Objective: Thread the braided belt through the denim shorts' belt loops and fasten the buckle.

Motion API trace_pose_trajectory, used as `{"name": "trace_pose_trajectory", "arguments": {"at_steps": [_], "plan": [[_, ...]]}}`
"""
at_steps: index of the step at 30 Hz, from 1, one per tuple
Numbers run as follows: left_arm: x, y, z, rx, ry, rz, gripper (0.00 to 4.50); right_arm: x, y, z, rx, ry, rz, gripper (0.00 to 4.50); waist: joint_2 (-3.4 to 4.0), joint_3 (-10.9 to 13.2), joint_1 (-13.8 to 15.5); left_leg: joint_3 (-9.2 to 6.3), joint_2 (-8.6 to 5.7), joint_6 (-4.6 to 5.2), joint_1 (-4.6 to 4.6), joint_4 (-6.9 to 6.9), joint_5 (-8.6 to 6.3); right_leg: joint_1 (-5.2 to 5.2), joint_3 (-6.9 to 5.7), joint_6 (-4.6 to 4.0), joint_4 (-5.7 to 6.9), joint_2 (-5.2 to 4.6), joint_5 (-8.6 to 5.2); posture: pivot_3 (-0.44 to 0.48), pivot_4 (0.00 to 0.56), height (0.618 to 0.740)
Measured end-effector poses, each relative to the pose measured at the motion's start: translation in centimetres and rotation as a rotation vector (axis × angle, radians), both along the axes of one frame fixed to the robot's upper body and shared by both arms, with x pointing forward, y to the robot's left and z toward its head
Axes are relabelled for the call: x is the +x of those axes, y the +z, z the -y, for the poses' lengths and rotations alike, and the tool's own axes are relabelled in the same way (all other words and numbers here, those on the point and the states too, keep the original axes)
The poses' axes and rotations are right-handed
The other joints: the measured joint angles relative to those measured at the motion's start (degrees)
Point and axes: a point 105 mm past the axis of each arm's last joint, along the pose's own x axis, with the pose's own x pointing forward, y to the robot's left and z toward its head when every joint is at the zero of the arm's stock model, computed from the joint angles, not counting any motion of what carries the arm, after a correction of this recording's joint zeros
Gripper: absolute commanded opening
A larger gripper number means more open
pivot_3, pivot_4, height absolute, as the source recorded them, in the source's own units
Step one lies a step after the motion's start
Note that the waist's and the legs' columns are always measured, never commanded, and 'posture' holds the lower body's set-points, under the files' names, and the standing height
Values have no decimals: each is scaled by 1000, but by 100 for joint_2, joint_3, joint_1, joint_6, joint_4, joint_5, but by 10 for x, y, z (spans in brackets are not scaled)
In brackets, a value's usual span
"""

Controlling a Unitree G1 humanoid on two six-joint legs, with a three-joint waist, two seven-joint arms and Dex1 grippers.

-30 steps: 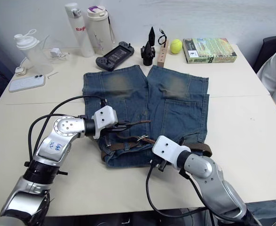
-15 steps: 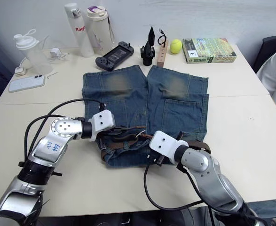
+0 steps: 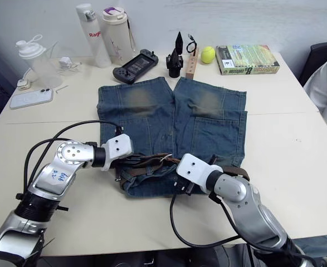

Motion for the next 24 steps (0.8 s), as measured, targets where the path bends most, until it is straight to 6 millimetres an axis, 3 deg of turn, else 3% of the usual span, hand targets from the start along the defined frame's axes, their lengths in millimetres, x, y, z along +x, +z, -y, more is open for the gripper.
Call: {"name": "trace_pose_trajectory", "arguments": {"at_steps": [24], "plan": [[5,13,-9,112,-71,111,0,5,5,-3,-97,73,74,66,-1,0,-1,14,0,2,0,6,1,-9,10,0,13,1,0,0,150,720]]}}
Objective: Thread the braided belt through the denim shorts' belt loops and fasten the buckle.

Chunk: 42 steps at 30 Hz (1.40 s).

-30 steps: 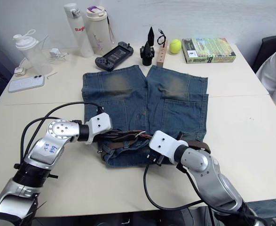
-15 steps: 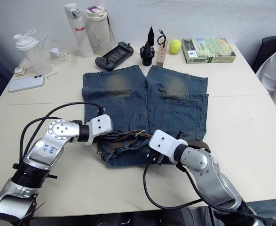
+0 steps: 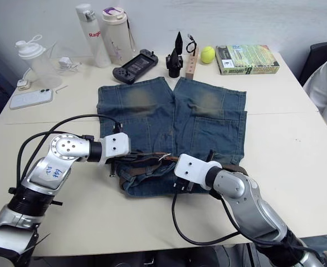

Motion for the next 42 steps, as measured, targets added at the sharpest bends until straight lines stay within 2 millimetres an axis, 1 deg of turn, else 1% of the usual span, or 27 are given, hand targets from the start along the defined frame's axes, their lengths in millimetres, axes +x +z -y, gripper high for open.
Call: {"name": "trace_pose_trajectory", "arguments": {"at_steps": [5,17,22,29,42], "plan": [[6,7,-3,27,-6,37,0,0,1,-1,-7,11,11,66,0,0,1,1,0,0,0,8,0,-4,2,0,12,0,0,0,150,720],[3,4,-1,51,-38,38,0,0,2,-1,-24,22,26,66,-2,-1,2,36,2,2,-4,10,-1,-41,29,0,42,-3,0,0,150,720],[3,3,-1,57,-42,36,0,4,8,-5,-24,28,48,66,-3,-2,-1,53,3,2,-9,11,-1,-62,43,0,57,-3,0,0,150,720],[3,3,0,58,-42,35,0,7,12,-9,-36,45,61,66,-5,-3,-7,61,5,2,-10,13,-1,-69,48,-1,64,-2,-1,0,150,720],[4,6,-6,50,-1,37,0,10,11,-8,-43,34,53,66,-6,-3,-6,62,6,3,-13,25,-1,-70,49,-1,70,-2,-1,0,150,720]]}}
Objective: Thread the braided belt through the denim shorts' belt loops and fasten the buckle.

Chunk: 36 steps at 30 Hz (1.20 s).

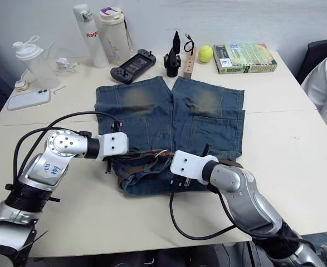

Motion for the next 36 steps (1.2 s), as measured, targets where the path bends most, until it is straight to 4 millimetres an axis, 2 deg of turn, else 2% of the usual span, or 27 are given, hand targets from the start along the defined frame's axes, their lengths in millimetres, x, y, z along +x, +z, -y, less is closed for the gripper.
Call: {"name": "trace_pose_trajectory", "arguments": {"at_steps": [16,27,36], "plan": [[-10,-5,-14,10,50,-26,0,18,5,-18,-40,71,60,66,-2,-2,-28,2,4,1,-2,7,-1,-2,1,-2,5,1,-1,0,150,720],[-11,-6,-14,20,30,-28,0,11,3,-33,-88,173,110,66,-3,-2,-129,0,6,1,-2,6,-1,-4,-2,-7,9,3,-4,0,150,720],[-5,-3,-3,3,-14,-5,0,8,3,-42,-87,208,113,66,-3,-2,-136,1,8,1,-2,6,-1,-5,-3,-10,12,3,-6,0,150,720]]}}
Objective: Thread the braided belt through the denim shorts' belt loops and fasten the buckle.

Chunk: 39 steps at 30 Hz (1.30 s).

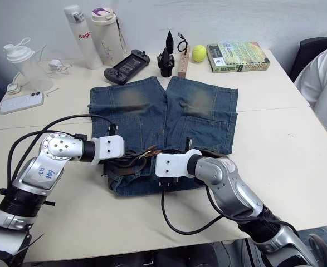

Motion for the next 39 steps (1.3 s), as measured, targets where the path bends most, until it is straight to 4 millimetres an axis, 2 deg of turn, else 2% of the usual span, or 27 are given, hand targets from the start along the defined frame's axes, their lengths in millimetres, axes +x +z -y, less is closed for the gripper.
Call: {"name": "trace_pose_trajectory", "arguments": {"at_steps": [6,11,15,23,31,36,39], "plan": [[2,-6,17,-136,20,-56,0,0,-1,-1,-5,2,-2,66,-4,-2,2,-2,0,0,0,5,0,1,-1,0,4,0,0,0,150,720],[1,-11,22,-244,70,-119,0,-1,-5,0,-3,-13,-24,66,-5,-3,2,-3,1,0,1,7,0,1,-2,0,8,-1,0,0,150,720],[2,-6,24,-298,92,-137,0,-2,-6,1,5,-24,-32,66,-10,-6,1,-4,1,0,1,10,0,2,-2,0,8,-2,0,0,150,720],[8,16,-3,-502,279,-190,0,-2,-8,3,31,-56,-32,66,-10,-7,0,-7,1,0,1,10,0,2,-2,0,10,-2,0,0,150,720],[-4,3,-21,-567,431,-272,0,1,-9,5,-24,-32,72,66,-14,-8,1,-8,0,-1,1,11,-1,3,1,0,9,-3,0,0,150,720],[-13,-6,-31,-512,467,-279,0,2,-9,5,-38,-23,99,66,-15,-9,2,-8,1,-4,2,10,-2,3,2,-1,7,-2,0,0,150,720],[-26,-13,-37,-436,464,-282,0,5,-10,6,-48,-32,111,66,-17,-10,1,-8,1,-6,2,8,-3,3,3,-1,5,-3,-1,0,150,720]]}}
